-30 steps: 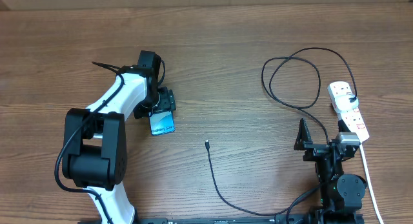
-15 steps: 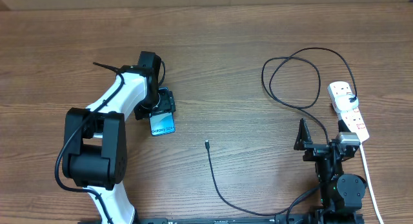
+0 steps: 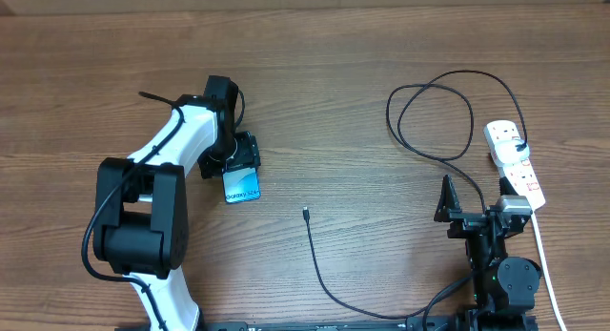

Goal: Plug charger to phone and switch on socket
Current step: 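Close the left gripper on the phone's top edge, then lift the phone with the left gripper and tilt it upright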

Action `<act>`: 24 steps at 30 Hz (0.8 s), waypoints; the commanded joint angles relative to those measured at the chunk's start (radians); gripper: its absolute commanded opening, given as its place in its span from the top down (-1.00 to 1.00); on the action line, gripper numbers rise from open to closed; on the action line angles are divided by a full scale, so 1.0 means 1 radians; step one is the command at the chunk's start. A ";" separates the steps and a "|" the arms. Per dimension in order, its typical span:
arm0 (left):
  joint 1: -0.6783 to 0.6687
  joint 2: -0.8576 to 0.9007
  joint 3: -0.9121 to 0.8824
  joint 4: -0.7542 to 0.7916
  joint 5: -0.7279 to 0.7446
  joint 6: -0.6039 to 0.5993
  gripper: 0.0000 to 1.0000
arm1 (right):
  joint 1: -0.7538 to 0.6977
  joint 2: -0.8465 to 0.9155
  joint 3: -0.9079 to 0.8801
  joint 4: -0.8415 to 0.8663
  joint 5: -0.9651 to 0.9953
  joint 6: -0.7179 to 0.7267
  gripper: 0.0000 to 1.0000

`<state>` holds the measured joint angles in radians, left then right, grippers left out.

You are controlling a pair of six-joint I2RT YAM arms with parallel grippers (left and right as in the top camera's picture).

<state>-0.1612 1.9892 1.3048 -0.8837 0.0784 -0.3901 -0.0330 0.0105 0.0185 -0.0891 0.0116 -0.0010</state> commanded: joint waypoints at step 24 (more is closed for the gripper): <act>-0.054 0.045 -0.015 -0.020 -0.098 -0.018 -0.99 | -0.002 -0.004 -0.011 0.006 0.008 -0.008 -1.00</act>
<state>-0.2100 2.0014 1.3159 -0.9089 0.0158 -0.3969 -0.0330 0.0105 0.0185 -0.0891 0.0116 -0.0013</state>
